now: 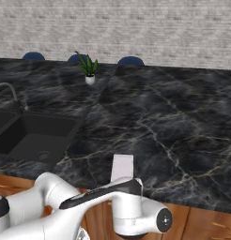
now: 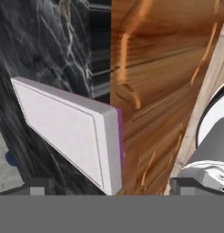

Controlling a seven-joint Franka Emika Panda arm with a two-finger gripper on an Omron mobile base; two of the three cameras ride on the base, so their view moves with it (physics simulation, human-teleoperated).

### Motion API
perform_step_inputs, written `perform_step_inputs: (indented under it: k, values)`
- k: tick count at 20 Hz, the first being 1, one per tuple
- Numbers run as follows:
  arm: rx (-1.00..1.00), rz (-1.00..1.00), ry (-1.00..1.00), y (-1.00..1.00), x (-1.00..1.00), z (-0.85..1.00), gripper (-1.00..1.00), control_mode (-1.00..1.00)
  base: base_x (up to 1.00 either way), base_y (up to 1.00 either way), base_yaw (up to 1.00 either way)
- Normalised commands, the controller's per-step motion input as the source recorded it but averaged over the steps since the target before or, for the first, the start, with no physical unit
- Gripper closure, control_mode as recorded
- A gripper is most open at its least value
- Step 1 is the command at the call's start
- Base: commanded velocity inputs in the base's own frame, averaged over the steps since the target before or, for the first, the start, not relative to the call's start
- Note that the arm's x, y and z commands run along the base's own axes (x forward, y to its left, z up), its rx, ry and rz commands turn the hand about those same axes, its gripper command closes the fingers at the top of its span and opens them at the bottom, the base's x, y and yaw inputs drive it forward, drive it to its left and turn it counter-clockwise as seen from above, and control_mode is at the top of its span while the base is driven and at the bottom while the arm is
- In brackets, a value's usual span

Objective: The ice cube tray has been filled with water. Take the tray and place it in the freezer to make ice. Close the freezer door after placing the tray.

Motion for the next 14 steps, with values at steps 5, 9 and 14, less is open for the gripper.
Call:
perform_step_inputs:
  k: [5, 9, 14]
  values:
    - [0.0, 0.0, -0.1, 0.35, 0.0, 0.0, -1.0, -1.0, 0.0, 0.0, 0.0]
    - [0.0, 0.0, -0.1, 0.39, 0.0, 0.0, -1.0, -1.0, 0.0, 0.0, 0.0]
    - [0.0, 0.0, -0.06, 0.23, 0.01, 0.0, -1.0, -1.0, 0.0, 0.0, 0.0]
